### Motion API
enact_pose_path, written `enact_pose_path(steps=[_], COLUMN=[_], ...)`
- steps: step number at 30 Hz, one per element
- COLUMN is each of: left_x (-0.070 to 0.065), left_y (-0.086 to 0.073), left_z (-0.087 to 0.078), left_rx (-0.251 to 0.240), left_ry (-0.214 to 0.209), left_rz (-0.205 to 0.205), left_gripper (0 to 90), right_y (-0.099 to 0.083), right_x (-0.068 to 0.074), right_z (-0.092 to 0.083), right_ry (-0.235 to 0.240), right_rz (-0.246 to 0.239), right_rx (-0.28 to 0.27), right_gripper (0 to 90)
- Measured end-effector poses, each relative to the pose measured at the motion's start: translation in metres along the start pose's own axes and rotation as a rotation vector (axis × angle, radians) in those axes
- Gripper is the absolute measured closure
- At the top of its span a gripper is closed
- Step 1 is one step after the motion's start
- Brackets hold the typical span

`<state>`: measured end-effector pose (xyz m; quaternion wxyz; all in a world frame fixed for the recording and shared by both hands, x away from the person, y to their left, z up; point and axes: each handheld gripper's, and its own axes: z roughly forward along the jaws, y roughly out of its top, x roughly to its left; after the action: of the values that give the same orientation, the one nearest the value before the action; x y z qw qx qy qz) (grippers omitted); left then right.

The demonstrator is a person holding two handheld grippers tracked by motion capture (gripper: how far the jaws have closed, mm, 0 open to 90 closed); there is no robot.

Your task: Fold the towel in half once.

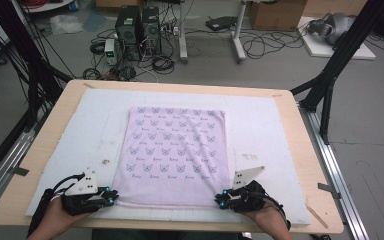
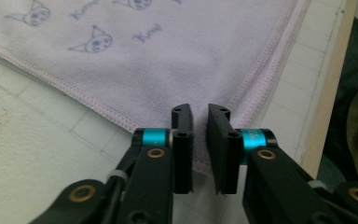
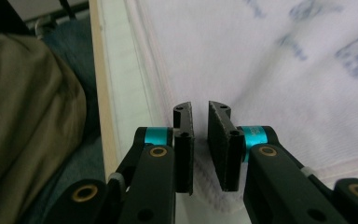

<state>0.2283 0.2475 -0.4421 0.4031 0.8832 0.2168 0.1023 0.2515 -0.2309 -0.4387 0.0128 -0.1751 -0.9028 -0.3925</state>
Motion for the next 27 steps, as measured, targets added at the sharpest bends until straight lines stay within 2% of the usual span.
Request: enact_pose_path(steps=[1,3,6,12,17,22,25,27], left_x=[0.000,0.002,0.006,0.020,0.034,0.045,0.047,0.049], left_y=[0.000,0.001,0.006,0.020,0.028,0.033,0.034,0.034], left_z=[0.000,-0.001,-0.003,-0.005,-0.002,0.001,-0.003,-0.006], left_rx=[0.002,0.000,-0.017,-0.086,-0.128,-0.161,-0.189,-0.189], left_ry=[-0.002,0.000,0.016,0.040,0.072,0.087,0.108,0.109], left_rz=[-0.001,-0.006,-0.022,-0.044,-0.077,-0.123,-0.122,-0.118], left_gripper=[81.3,79.6,72.1,65.9,62.0,54.2,54.1,53.8], right_y=[-0.001,-0.002,0.002,0.013,0.019,0.023,0.024,0.024], right_x=[0.000,-0.001,-0.004,-0.017,-0.028,-0.040,-0.044,-0.047], right_z=[0.002,0.000,-0.004,-0.009,-0.012,-0.014,-0.015,-0.014], right_ry=[0.006,0.008,-0.021,-0.064,-0.098,-0.137,-0.152,-0.154], right_rz=[-0.004,0.008,0.015,0.020,0.030,0.050,0.046,0.052], right_rx=[0.009,-0.011,-0.048,-0.106,-0.145,-0.175,-0.179,-0.178], right_gripper=[81.1,80.1,75.6,67.0,62.1,54.6,52.6,51.3])
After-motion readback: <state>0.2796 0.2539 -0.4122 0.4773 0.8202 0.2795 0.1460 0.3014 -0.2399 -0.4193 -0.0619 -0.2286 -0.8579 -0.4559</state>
